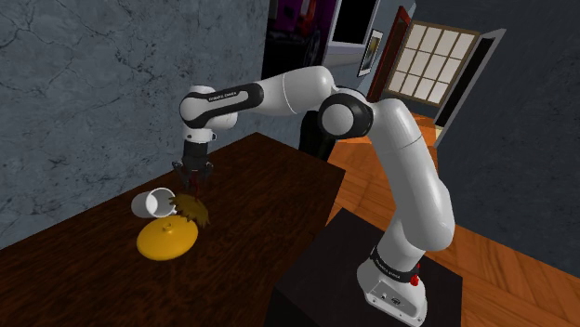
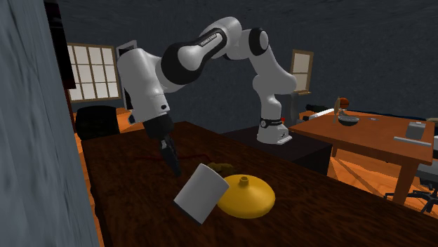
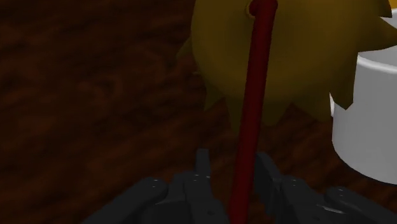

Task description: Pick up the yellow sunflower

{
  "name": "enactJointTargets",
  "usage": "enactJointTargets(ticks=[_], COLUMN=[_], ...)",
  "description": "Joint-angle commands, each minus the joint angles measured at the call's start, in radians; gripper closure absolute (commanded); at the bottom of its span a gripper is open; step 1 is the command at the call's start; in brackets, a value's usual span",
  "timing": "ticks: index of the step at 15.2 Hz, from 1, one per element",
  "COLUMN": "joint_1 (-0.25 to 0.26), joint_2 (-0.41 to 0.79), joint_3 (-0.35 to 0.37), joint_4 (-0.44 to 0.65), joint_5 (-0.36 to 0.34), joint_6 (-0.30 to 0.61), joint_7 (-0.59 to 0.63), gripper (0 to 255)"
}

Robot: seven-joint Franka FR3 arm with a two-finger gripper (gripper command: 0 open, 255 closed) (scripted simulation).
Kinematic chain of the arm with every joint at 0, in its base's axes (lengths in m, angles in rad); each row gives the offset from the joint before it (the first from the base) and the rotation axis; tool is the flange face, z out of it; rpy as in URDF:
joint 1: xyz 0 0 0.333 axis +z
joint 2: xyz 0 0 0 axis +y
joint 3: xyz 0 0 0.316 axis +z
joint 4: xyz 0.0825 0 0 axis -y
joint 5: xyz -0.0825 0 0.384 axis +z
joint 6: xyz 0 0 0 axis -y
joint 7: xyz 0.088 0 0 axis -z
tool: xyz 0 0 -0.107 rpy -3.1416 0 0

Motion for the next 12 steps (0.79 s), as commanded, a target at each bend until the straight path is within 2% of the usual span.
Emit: enactJointTargets(ticks=[1, 8, 12], joint_1=[0.0, 0.0, -0.001], joint_2=[0.0, 0.001, -0.024], joint_3=[0.0, 0.0, 0.0], joint_4=[0.0, 0.0, 0.013], joint_5=[0.0, 0.0, -0.002], joint_6=[0.001, 0.001, -0.035], joint_7=[0.0, 0.0, 0.011], gripper=[255, 255, 255])
